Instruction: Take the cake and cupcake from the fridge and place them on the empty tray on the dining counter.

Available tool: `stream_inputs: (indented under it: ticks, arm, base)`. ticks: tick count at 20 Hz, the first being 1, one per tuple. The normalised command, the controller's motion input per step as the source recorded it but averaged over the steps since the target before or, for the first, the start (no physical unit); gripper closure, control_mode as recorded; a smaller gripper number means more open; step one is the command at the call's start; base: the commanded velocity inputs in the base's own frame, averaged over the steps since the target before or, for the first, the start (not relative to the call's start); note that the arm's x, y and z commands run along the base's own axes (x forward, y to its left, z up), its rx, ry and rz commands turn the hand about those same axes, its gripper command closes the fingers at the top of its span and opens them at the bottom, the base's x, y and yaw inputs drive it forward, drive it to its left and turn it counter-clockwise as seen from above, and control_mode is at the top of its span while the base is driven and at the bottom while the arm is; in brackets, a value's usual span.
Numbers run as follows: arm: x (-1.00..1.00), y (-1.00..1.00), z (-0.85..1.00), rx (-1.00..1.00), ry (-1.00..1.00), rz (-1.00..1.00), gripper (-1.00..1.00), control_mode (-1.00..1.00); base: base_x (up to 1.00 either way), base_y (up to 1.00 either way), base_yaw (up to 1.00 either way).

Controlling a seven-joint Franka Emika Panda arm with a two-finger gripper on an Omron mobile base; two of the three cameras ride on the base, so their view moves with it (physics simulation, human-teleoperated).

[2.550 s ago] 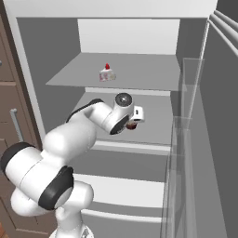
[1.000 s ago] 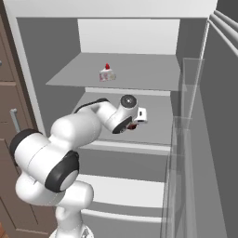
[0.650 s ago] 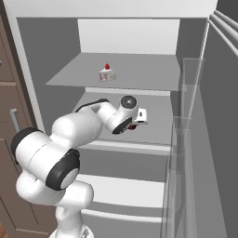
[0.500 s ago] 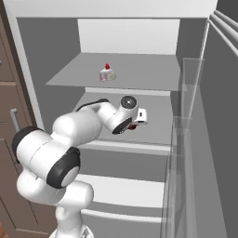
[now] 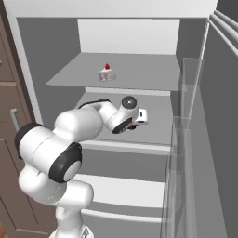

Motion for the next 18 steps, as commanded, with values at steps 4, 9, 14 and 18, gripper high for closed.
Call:
stream_inputs:
  ticks: [4,9,14,18]
  arm:
    - [0.07,-0.01,-0.09,0.00,0.00,0.00,-1.00,-1.00]
    - [0.10,0.00,-0.09,0.00,0.00,0.00,-1.00,-1.00]
    - [0.10,0.00,-0.08,0.00,0.00,0.00,-1.00,-1.00]
    - [0.11,0.00,-0.05,0.00,0.00,0.00,-1.00,-1.00]
  base:
    - [0.00,0.00,0.00]
    - [0.00,0.00,0.00]
    - [0.00,0.00,0.00]
    - [0.00,0.00,0.00]
